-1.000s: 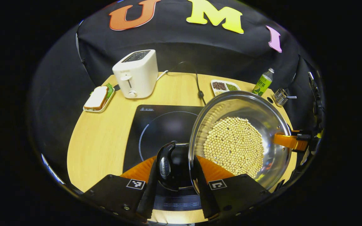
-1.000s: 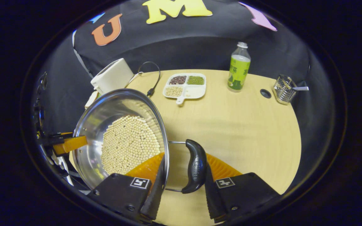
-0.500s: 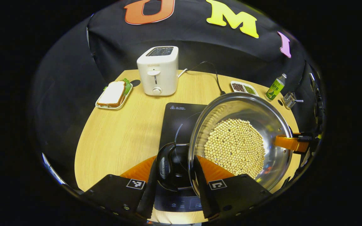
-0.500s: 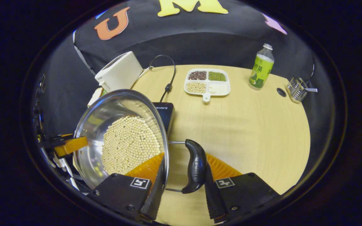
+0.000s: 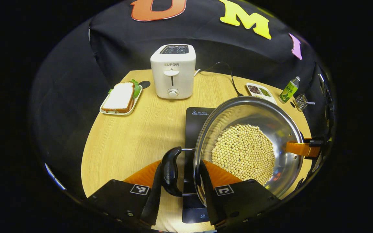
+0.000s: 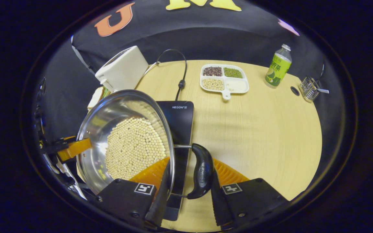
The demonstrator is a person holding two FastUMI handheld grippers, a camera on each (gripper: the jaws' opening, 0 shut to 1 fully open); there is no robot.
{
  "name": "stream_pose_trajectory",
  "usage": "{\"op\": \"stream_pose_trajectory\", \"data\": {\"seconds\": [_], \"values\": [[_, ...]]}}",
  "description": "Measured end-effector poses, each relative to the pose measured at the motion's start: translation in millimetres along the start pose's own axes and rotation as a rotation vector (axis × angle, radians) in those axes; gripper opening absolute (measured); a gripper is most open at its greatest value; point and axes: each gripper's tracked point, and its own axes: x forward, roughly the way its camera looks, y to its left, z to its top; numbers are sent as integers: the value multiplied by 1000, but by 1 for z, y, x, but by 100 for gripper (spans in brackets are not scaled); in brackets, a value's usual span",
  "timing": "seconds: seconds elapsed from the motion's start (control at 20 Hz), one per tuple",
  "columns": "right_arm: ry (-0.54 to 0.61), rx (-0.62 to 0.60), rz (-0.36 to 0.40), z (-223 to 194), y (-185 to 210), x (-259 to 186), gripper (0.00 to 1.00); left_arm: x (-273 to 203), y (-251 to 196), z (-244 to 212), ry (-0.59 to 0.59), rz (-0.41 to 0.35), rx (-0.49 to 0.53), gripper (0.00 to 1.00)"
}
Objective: First push the handle of the pot to place it horizontally, then grasp the pot with both hands and set it on the induction cooktop.
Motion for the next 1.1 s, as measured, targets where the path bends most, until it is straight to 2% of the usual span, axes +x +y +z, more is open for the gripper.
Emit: {"op": "stream_pose_trajectory", "data": {"seconds": [0.65,1.1], "values": [[-80,-32,-6,-2,2,3,60,4,1,-1,-60,9,14,58],[-169,-31,0,1,4,5,65,4,2,1,-116,26,28,60]]}}
